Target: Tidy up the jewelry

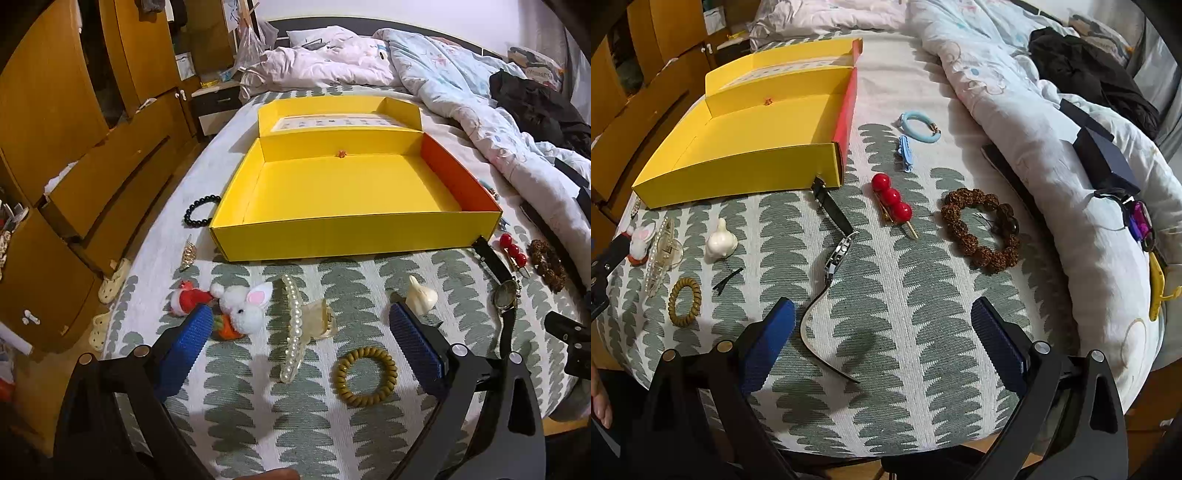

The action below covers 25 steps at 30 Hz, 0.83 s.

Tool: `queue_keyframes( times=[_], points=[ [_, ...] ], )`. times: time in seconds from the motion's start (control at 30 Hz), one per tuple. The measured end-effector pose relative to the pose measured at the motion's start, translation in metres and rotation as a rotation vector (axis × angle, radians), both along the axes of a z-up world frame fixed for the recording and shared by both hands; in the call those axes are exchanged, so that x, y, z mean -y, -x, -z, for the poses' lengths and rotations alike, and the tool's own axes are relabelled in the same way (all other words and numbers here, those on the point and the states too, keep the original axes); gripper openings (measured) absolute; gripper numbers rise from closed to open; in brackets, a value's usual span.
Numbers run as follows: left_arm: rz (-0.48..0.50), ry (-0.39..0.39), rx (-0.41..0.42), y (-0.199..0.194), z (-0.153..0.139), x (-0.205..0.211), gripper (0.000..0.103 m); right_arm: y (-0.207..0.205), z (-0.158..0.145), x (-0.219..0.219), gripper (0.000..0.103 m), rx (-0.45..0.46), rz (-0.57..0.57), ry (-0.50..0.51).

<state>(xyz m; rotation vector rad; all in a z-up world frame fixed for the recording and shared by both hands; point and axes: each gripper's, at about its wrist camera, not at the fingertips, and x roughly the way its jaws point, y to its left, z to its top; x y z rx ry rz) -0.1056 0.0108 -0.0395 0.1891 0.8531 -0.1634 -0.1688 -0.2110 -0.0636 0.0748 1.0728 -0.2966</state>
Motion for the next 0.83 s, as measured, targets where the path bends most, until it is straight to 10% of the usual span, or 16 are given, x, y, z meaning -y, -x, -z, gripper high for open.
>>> queue_keyframes(
  times=[0.83],
  points=[
    [0.005,0.003,0.011,0.0008,-0.0030,0.0040,0.095,-0.0010,-0.0017,0.0007,0.096,0.009,0.020,0.001]
  ],
)
